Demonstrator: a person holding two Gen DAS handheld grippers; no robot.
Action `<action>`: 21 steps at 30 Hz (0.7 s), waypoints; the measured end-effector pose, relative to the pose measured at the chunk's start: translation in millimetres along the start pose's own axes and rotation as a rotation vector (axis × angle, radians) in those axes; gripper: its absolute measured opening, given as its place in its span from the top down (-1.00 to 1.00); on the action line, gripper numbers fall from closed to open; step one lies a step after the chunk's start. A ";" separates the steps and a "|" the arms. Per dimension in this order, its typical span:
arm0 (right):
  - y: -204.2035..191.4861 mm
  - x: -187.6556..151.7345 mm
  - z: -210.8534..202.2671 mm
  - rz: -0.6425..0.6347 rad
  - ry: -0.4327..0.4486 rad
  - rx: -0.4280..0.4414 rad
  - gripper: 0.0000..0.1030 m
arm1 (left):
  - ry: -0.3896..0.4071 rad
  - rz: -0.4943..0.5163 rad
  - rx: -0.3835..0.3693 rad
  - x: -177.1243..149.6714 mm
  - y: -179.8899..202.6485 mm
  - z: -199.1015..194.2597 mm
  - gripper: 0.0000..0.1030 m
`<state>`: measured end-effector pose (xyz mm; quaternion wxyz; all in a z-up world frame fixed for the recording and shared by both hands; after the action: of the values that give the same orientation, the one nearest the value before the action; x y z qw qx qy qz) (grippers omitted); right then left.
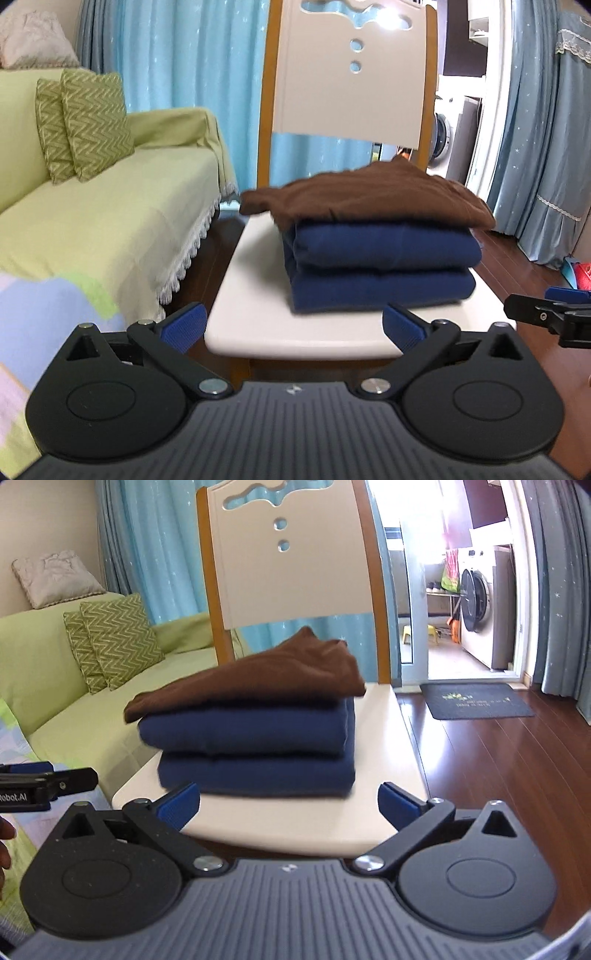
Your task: Fold clothes
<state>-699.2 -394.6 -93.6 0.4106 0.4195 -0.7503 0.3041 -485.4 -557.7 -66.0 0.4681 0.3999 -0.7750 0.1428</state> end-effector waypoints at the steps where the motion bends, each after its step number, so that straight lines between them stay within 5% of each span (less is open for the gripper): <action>1: -3.3 -2.4 -4.4 -0.005 0.000 -0.002 -0.98 | -0.001 -0.013 0.001 -3.9 -1.3 -5.4 -0.98; 9: -17.3 -6.8 -23.0 -0.075 0.002 0.012 -0.98 | -0.022 -0.073 -0.027 -6.6 5.8 -18.6 -0.98; 21: -15.0 -4.6 -34.0 -0.072 0.008 -0.018 -0.98 | -0.039 -0.019 -0.027 -2.8 26.2 -18.0 -0.98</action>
<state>-672.4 -372.6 -79.7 0.4280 0.4413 -0.7359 0.2838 -493.4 -528.9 -54.9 0.4593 0.4036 -0.7821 0.1200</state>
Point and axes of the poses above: each gripper's, at about its wrist camera, not at the fingertips, and z roughly the way its jaws point, y to its right, x to its top, the point moved 1 cm from there along z, roughly the way its jaws point, and after that the axes turned 4 degrees about -x, right-handed, at the moved point
